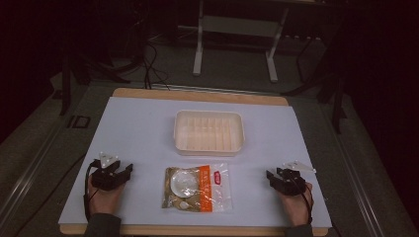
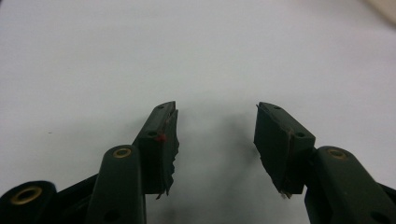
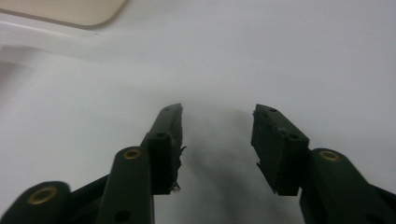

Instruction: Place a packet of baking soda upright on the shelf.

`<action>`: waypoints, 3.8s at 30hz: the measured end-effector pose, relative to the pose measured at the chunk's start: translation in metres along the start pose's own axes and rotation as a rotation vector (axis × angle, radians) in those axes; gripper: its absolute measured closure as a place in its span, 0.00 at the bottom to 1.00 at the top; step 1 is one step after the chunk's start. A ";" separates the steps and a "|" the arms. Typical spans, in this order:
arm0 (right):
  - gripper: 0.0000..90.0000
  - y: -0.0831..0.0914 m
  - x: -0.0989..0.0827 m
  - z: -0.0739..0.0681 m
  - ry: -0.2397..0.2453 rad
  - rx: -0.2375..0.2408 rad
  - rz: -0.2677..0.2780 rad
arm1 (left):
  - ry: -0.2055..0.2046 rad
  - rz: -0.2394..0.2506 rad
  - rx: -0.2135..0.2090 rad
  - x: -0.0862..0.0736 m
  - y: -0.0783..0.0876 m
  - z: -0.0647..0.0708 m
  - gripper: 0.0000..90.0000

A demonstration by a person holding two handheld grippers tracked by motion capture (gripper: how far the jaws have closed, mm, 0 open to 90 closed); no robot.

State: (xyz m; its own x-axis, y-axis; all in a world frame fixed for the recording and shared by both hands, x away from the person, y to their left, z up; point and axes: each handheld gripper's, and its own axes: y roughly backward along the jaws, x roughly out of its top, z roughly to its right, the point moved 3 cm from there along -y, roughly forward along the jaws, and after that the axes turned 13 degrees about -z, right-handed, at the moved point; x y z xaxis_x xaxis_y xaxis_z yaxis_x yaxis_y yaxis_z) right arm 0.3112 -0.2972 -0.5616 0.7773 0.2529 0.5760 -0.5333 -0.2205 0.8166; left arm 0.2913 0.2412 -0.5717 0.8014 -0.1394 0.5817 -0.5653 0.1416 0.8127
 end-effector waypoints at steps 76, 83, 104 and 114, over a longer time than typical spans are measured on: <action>0.43 -0.026 0.017 -0.141 0.293 0.358 -0.073 | -0.039 -0.011 -0.024 0.002 -0.003 0.008 0.55; 0.56 -0.023 0.017 -0.148 0.287 0.391 -0.088 | -0.035 -0.005 -0.027 0.002 -0.003 0.008 0.55; 0.75 -0.021 0.019 -0.151 0.129 0.478 -0.208 | -0.034 -0.003 -0.026 0.002 -0.002 0.008 0.55; 0.99 -0.027 0.024 -0.151 0.035 0.501 -0.248 | -0.034 -0.003 -0.023 0.002 -0.002 0.008 0.55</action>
State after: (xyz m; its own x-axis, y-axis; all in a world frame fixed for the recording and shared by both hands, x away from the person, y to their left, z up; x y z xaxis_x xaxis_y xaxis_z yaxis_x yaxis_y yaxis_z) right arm 0.2937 -0.1433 -0.5645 0.8433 0.3832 0.3768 -0.1060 -0.5688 0.8156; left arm 0.2929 0.2331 -0.5719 0.7956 -0.1726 0.5807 -0.5582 0.1637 0.8134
